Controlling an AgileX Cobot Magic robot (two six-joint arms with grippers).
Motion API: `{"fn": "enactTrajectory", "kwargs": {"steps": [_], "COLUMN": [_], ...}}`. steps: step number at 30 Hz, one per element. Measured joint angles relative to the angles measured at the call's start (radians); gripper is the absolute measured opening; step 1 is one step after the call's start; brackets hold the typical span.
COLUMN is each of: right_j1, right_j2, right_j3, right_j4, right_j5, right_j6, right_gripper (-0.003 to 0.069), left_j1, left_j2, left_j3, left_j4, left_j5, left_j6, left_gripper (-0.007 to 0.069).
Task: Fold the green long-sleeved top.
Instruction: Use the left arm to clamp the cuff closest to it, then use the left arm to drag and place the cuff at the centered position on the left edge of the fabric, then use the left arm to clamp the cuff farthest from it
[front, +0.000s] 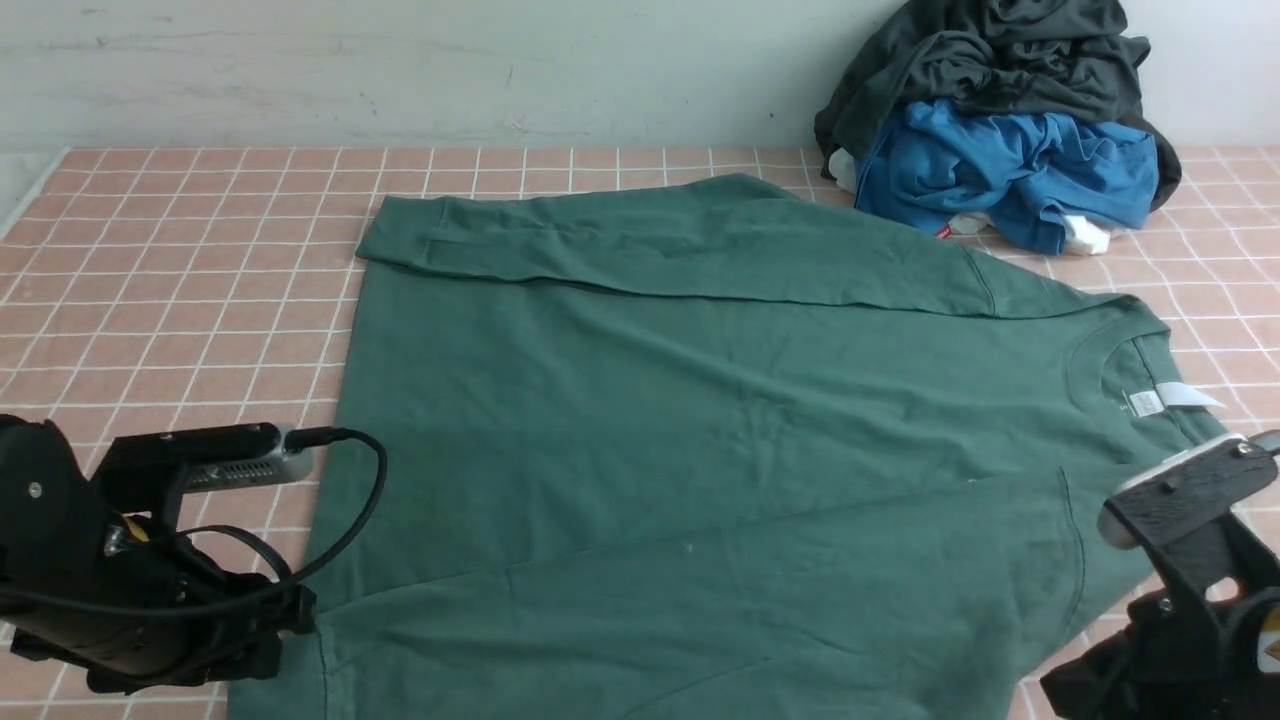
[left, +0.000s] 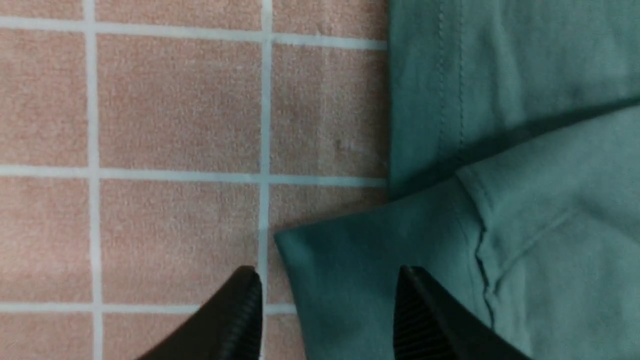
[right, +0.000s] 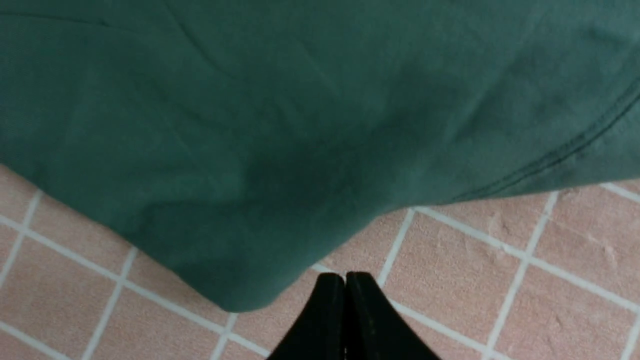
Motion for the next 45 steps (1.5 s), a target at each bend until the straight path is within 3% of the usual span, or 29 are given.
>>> {"fn": "enactTrajectory", "kwargs": {"steps": [4,6,9,15,21,32,36,40,45], "right_j1": [0.0,0.0,0.0,0.0,0.0,0.0,0.0,0.0,0.0], "right_j2": [0.0,0.0,0.0,0.0,0.0,0.0,0.0,0.0,0.0], "right_j3": [0.0,0.0,0.0,0.0,0.0,0.0,0.0,0.0,0.0], "right_j4": [0.035,0.04,0.04,0.031,-0.015,-0.037,-0.037,-0.037,-0.037], "right_j5": [-0.002,-0.002,-0.003,-0.012,-0.029,-0.044,-0.044,-0.059,-0.071], "right_j6": [-0.029,-0.032,-0.033,-0.045,-0.06,-0.06,-0.06,-0.06,-0.06], "right_gripper": [-0.001,-0.001,-0.001,-0.001,-0.001,-0.001,-0.001,-0.001,-0.001], "left_j1": [0.0,0.0,-0.002,-0.011,-0.044,-0.031,-0.011,0.019,0.041], "left_j2": [0.059,0.065,0.056,-0.073,-0.143,0.273,0.454,0.634,0.814], "left_j3": [-0.006,-0.013,-0.029,-0.131,-0.324,-0.65,-0.826,-1.13,-1.441], "left_j4": [-0.007,-0.02,-0.025,-0.024,-0.023,0.015,0.023,0.024,0.024], "left_j5": [-0.022,-0.024,-0.009,0.058,0.051,0.079,0.186,0.258,0.266], "left_j6": [0.0,0.0,0.0,0.018,0.115,0.139,0.134,0.104,0.034], "left_gripper": [0.021,0.0089,0.0029,0.0027,0.0027,0.0027,0.0069,0.0275,0.0456]}}
